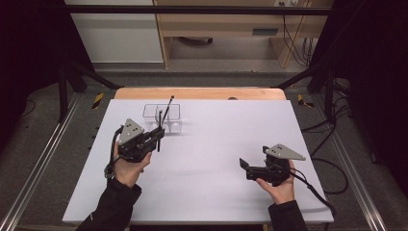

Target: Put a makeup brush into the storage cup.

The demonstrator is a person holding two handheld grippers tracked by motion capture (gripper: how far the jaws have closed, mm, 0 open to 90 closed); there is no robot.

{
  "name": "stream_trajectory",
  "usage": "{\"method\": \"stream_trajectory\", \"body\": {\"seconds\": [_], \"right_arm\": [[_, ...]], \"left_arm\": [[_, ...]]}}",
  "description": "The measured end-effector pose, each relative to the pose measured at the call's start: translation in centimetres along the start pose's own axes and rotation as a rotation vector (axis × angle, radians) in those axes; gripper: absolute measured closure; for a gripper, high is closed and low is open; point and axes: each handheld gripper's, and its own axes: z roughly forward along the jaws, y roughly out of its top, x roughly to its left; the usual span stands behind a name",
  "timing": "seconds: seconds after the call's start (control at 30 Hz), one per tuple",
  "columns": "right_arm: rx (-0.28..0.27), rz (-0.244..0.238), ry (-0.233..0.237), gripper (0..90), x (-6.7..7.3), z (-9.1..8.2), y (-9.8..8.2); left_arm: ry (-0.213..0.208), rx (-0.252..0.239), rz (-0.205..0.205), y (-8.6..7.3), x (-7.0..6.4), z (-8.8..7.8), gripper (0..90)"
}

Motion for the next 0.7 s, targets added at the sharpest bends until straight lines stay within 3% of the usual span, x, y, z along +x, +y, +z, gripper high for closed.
{"method": "stream_trajectory", "body": {"seconds": [0.7], "right_arm": [[0.014, 0.005, -0.023, 3.8, -0.8, -0.3, -0.5]], "left_arm": [[0.029, 0.006, -0.018, 2.0, 2.5, 2.1, 82.6]]}}
